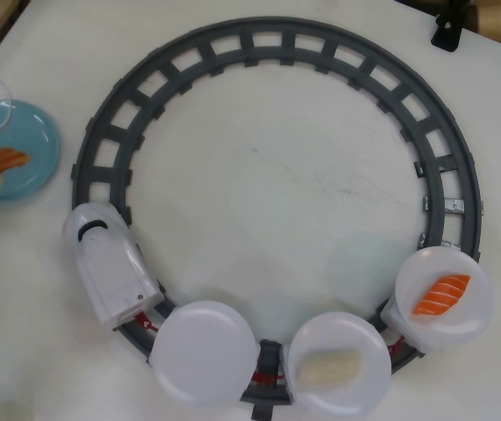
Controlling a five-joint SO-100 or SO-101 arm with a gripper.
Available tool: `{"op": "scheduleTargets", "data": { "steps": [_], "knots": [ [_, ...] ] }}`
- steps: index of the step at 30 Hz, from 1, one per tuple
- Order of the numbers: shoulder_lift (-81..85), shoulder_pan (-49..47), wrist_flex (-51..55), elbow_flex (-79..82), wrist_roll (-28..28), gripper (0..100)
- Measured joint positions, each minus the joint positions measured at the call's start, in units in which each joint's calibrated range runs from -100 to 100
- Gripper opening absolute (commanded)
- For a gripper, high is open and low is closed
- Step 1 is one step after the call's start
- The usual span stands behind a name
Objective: Pick up the sushi from the Shinkansen and put it on the blue dish
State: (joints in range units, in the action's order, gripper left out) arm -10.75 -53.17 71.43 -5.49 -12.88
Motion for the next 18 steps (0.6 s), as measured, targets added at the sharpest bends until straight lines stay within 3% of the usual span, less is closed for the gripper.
{"op": "scheduleTargets", "data": {
  "steps": [9,18],
  "knots": [
    [-13.7,-4.3,0.0,-15.7,0.0,4],
    [-22.9,-4.2,0.1,-21.8,0.0,5]
  ]
}}
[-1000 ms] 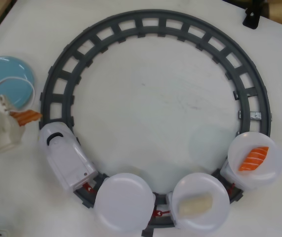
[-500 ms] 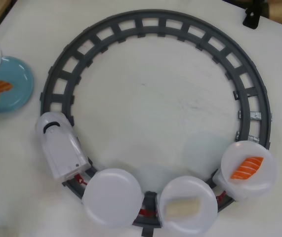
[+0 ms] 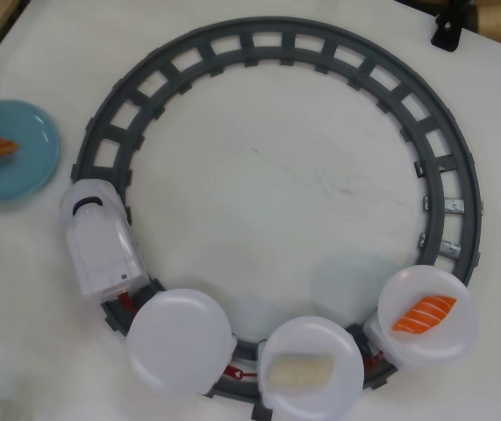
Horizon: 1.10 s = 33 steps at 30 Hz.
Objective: Pick up the sushi from the Shinkansen and put it on the blue dish
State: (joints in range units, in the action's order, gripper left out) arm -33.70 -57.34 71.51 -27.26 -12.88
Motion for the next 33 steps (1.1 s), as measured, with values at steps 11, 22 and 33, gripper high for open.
{"op": "scheduleTargets", "data": {
  "steps": [11,22,33],
  "knots": [
    [-0.5,-0.1,0.0,-0.2,0.0,15],
    [-0.5,-0.1,1.0,-0.2,0.0,15],
    [-0.5,-0.1,17.6,-18.9,0.0,15]
  ]
}}
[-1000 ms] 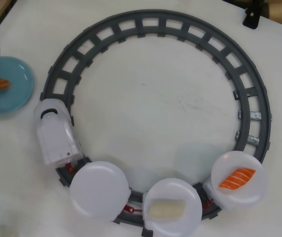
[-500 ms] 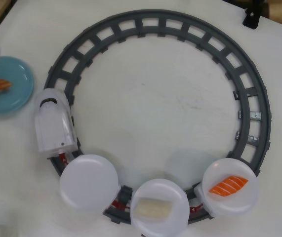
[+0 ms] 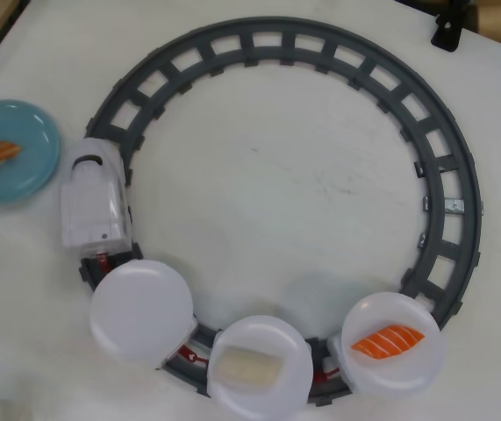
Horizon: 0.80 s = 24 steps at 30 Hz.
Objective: Pick up the sushi from the Shinkansen and put it on the blue dish
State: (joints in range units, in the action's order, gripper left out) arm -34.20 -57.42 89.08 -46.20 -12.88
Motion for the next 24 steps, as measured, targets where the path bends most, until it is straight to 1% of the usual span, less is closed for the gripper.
{"op": "scheduleTargets", "data": {
  "steps": [4,6,9,13,18,21,24],
  "knots": [
    [0.0,0.0,7.2,-10.8,0.1,15],
    [0.1,0.2,8.8,-14.0,0.7,15],
    [0.1,0.7,9.1,-14.6,1.6,15],
    [3.1,1.3,9.2,-9.3,1.9,15],
    [11.6,1.1,9.2,0.2,1.9,15],
    [18.2,1.6,9.0,7.2,1.9,15],
    [26.7,2.1,5.6,17.7,1.9,15]
  ]
}}
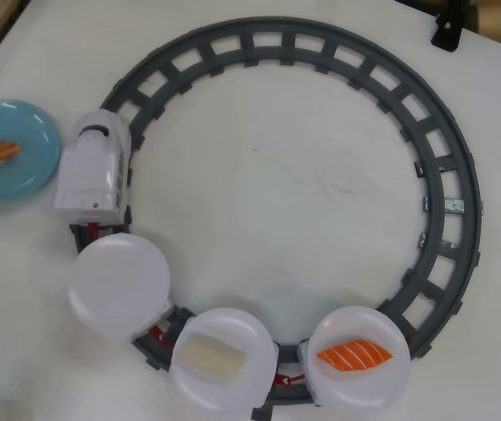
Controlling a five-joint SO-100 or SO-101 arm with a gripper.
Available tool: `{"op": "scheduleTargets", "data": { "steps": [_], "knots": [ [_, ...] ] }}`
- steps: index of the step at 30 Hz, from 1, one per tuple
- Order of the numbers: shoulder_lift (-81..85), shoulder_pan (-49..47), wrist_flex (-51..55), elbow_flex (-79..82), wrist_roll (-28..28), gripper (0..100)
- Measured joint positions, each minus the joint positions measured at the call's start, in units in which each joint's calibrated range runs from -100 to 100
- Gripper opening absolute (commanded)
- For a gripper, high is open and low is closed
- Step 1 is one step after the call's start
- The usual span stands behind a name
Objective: Pick up the sushi from the Shinkansen and put it on the blue dish
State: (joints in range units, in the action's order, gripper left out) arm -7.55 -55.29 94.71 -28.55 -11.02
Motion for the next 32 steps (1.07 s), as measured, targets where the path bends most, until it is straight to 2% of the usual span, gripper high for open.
{"op": "scheduleTargets", "data": {
  "steps": [8,16,20,32],
  "knots": [
    [30.1,0.9,-17.3,40.3,1.9,15],
    [46.6,1.5,-26.7,65.2,4.9,15],
    [50.9,1.3,-30.3,71.5,5.9,15],
    [51.9,1.3,-31.7,73.7,6.3,15]
  ]
}}
